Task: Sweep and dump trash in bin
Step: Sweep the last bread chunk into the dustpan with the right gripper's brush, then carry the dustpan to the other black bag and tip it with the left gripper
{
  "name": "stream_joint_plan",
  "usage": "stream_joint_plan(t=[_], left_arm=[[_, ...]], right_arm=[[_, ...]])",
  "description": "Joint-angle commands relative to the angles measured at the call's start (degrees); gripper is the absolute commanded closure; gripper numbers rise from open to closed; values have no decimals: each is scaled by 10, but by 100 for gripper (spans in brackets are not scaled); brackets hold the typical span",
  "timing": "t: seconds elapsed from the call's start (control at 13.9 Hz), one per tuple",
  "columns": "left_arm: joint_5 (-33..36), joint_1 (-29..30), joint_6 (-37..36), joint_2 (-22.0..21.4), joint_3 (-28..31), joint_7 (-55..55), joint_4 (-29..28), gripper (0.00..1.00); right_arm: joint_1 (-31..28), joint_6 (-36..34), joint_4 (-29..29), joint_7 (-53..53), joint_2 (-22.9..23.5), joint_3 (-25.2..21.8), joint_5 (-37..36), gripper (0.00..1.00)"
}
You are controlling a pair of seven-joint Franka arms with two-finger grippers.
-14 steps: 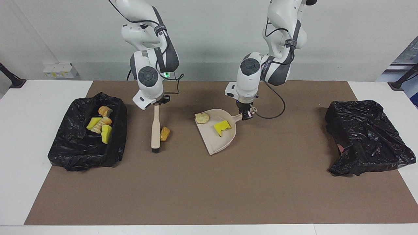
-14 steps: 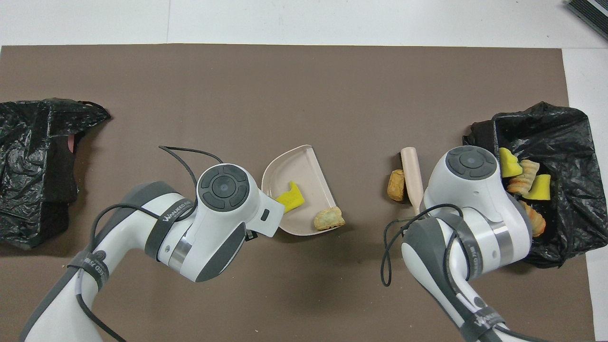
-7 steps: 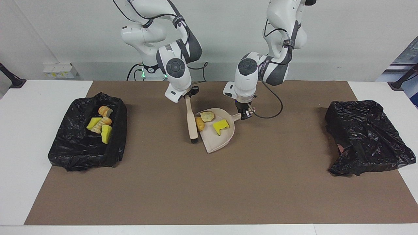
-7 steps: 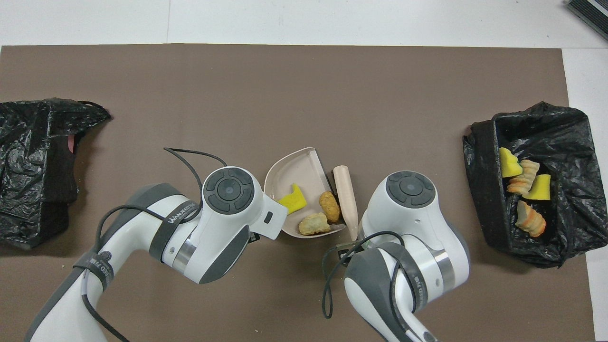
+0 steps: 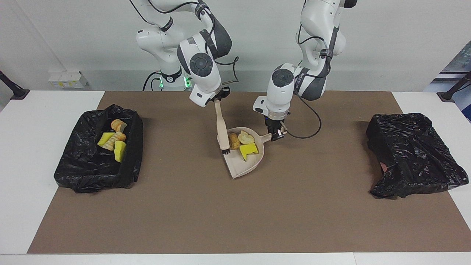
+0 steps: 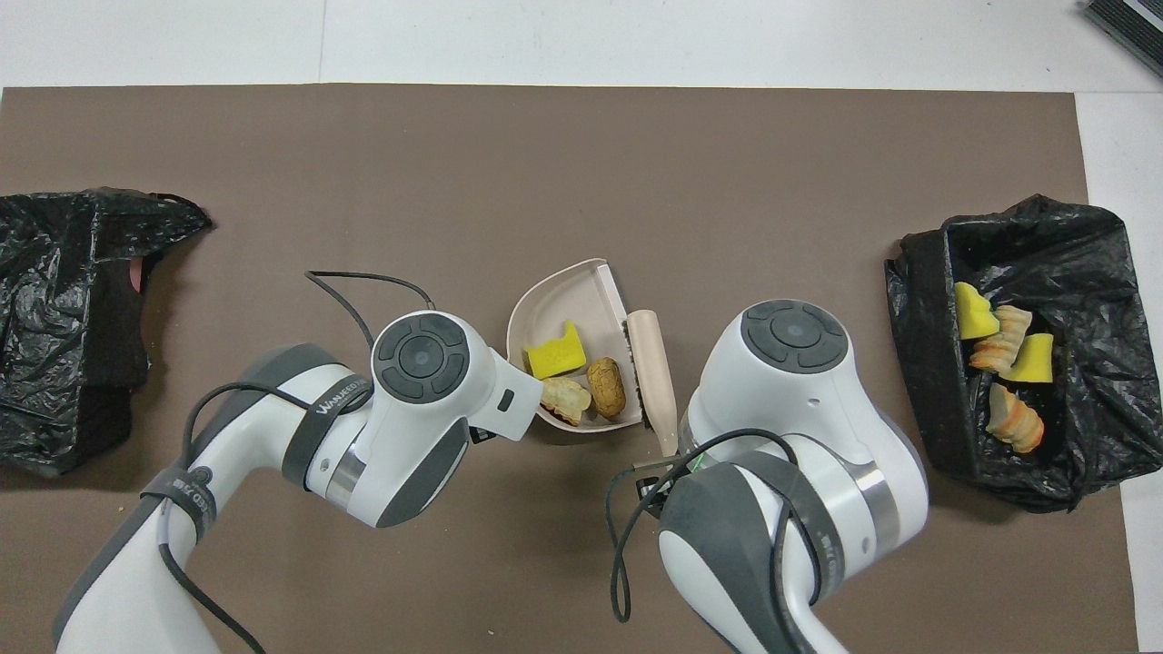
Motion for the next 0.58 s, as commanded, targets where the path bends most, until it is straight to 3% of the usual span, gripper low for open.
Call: stream_joint_plan(t=[0.0,0.22,0.5], left_arm=[[-5,29,15,10,1,33,4,100],[-7,70,4,10,1,97,31,100],[-7,131,-41,10,1,203,75,100]], right_arm=[[3,-16,-27,75,-42,4,13,100],[45,53,-85,128,-85,6,13,100],[128,99,-103,196,-91,10,17,100]])
